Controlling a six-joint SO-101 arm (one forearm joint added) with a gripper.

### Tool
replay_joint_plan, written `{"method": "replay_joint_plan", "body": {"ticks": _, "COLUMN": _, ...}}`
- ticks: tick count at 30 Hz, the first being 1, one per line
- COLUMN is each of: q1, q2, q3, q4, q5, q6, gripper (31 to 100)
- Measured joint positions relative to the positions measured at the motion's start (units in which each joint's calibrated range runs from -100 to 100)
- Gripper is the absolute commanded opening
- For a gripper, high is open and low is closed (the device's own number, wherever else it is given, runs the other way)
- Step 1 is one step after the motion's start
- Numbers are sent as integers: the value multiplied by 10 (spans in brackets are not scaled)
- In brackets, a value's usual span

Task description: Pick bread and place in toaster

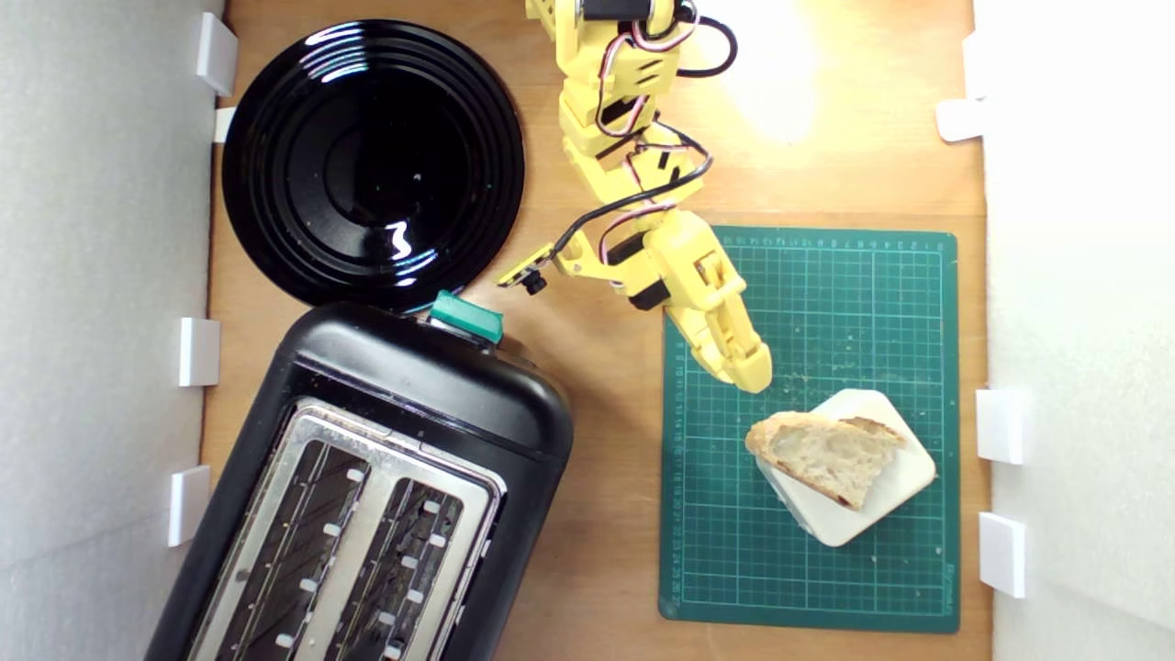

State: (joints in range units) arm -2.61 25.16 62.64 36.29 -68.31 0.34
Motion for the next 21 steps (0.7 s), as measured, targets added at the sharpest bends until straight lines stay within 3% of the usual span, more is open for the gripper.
{"method": "replay_joint_plan", "body": {"ticks": 10, "q1": -1, "q2": 0, "q3": 0, "q4": -3, "q5": 0, "q6": -14, "gripper": 870}}
{"method": "replay_joint_plan", "body": {"ticks": 14, "q1": -1, "q2": 0, "q3": 0, "q4": -44, "q5": 0, "q6": -19, "gripper": 892}}
{"method": "replay_joint_plan", "body": {"ticks": 21, "q1": -15, "q2": 34, "q3": -29, "q4": -44, "q5": 0, "q6": -19, "gripper": 891}}
